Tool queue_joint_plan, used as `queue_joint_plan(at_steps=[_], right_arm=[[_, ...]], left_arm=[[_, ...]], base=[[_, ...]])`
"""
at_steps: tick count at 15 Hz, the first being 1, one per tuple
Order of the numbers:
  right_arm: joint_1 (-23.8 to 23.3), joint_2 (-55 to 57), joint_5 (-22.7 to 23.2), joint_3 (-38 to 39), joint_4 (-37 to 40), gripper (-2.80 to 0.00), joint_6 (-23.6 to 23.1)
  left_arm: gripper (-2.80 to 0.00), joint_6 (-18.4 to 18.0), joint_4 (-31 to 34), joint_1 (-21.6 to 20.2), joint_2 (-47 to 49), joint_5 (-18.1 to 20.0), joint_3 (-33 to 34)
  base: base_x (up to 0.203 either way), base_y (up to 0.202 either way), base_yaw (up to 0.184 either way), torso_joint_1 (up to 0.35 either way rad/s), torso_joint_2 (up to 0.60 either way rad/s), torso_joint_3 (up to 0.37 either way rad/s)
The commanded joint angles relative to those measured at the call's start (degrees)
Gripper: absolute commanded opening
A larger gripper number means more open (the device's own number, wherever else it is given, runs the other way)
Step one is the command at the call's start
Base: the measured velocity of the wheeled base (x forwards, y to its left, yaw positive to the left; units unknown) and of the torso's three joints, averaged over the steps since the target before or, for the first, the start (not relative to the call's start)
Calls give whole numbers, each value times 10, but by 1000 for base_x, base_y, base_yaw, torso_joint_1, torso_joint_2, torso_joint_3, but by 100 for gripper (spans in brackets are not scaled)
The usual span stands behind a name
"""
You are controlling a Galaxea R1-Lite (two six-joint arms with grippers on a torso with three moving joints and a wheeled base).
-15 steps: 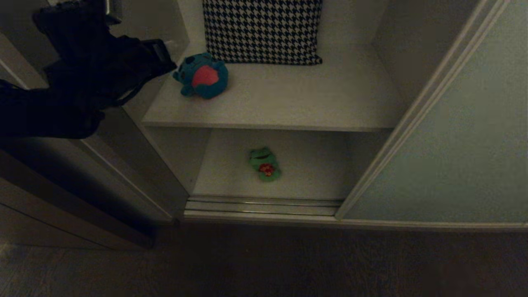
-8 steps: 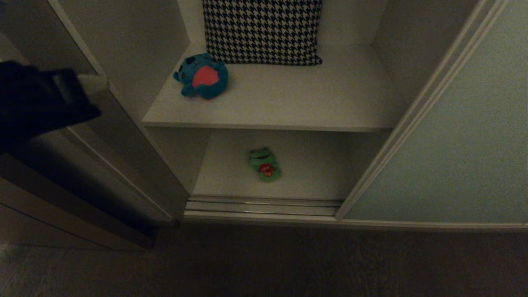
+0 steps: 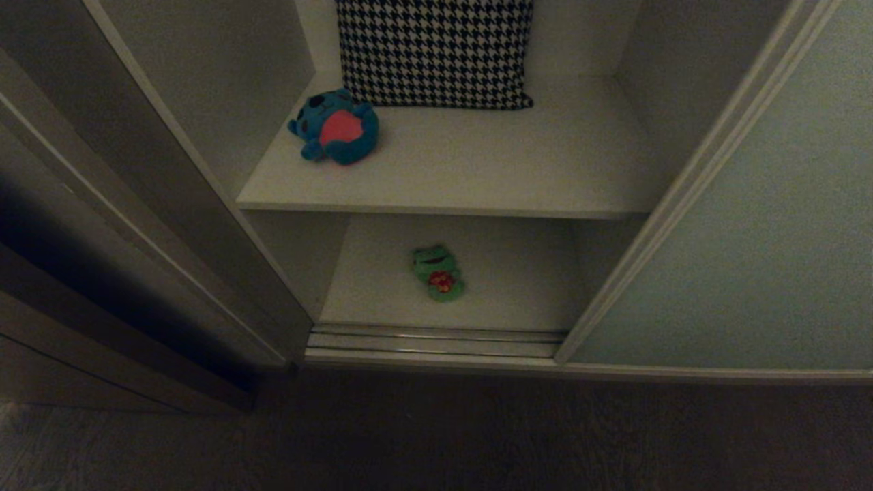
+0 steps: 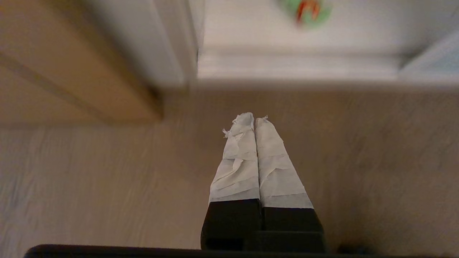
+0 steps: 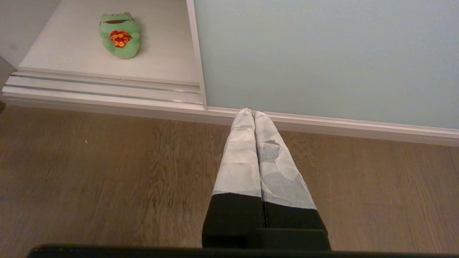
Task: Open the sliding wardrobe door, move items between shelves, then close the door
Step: Place the green doll on the higher shelf
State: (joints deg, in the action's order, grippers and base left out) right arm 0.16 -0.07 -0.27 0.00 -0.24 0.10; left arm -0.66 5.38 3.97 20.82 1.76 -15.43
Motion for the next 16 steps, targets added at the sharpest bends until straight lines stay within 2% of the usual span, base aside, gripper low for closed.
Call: queue_joint_plan(at_steps=[1,3,6,8,16], right_arm=[[0,-1,0,0,0,-280,0],[0,-1,0,0,0,-280,0],[0,-1,0,0,0,-280,0],[0,-1,0,0,0,-280,0],[0,-1,0,0,-1,-280,0]], left_arm=[[-280,-17,13,-24,-125,8,80],[-280,-44,24,-35,-184,15,111],[-280,-71,9,-39,-208,15,131],[-280,-64,-55,-39,-208,16,153],[-280,-54,-56,-39,-208,14,154]], base=[[0,0,0,0,0,0],[0,0,0,0,0,0],[0,0,0,0,0,0],[0,0,0,0,0,0],[0,0,0,0,0,0]])
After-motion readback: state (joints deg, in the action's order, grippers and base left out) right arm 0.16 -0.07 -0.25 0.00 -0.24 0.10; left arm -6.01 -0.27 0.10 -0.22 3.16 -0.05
